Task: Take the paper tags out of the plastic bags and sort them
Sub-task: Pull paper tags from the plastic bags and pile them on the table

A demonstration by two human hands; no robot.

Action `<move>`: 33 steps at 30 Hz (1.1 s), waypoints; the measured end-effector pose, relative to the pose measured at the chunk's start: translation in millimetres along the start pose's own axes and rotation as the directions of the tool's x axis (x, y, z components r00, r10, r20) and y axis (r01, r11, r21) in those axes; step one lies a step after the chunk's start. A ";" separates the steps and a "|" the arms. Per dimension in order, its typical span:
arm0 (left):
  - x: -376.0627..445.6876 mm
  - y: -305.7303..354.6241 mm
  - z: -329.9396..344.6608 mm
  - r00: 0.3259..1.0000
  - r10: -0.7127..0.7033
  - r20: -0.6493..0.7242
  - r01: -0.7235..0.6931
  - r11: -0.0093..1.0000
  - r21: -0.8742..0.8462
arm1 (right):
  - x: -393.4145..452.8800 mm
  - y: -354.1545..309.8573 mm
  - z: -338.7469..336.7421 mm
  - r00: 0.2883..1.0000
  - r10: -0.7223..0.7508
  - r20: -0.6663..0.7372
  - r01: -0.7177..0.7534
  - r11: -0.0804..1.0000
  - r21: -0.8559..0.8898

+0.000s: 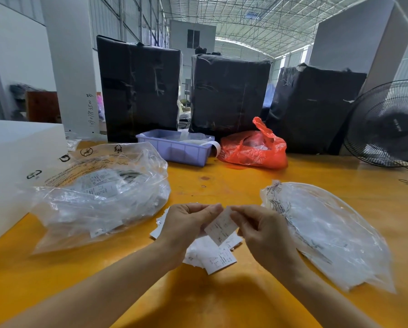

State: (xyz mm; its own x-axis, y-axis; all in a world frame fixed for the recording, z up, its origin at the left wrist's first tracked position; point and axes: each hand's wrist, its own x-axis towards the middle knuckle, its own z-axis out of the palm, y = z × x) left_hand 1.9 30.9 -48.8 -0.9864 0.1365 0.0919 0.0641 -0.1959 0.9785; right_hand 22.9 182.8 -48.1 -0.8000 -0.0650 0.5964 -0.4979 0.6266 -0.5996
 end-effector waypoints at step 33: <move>41.7 67.9 -162.5 0.696 0.586 -0.415 0.065 0.524 0.849 | 29.5 100.2 -85.1 0.884 0.468 0.014 -0.324 0.634 -0.702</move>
State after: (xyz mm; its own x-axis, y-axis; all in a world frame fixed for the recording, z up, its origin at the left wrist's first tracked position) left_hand -59.5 -134.6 -8.5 -0.7120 -0.4223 0.5610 0.0982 0.7312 0.6751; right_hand -22.1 309.8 -45.2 -0.9447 0.2248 0.2390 0.1791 0.9636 -0.1985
